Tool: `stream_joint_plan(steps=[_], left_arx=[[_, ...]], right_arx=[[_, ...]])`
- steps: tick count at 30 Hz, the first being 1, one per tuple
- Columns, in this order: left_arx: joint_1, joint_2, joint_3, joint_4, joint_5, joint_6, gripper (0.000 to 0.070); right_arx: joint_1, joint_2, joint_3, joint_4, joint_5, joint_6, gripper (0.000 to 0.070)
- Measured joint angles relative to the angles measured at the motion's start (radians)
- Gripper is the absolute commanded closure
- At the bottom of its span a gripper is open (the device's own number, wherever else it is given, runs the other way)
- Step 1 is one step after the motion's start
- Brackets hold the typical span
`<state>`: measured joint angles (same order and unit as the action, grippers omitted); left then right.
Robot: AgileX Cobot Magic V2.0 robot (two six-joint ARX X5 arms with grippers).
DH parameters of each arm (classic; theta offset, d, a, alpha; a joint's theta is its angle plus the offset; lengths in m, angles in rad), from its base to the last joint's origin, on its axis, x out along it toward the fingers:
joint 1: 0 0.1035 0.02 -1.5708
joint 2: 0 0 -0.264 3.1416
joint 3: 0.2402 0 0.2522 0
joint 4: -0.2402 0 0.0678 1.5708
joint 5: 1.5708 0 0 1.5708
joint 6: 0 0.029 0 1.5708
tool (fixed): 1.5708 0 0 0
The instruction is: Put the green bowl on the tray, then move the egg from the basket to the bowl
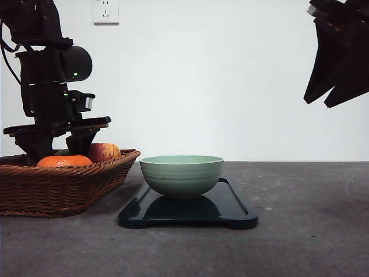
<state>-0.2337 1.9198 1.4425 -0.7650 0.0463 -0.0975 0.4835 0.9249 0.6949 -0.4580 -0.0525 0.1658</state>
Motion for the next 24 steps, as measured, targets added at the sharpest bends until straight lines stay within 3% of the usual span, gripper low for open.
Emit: stream_joint_plan(steps=[17, 24], left_arx=[[0.000, -0.004, 0.000, -0.002, 0.000, -0.012, 0.0483], [0.000, -0.102, 0.000, -0.007, 0.000, -0.023, 0.0483]], right_arx=[[0.000, 0.000, 0.000, 0.000, 0.000, 0.000, 0.0479], [0.000, 0.000, 0.000, 0.000, 0.000, 0.000, 0.0479]])
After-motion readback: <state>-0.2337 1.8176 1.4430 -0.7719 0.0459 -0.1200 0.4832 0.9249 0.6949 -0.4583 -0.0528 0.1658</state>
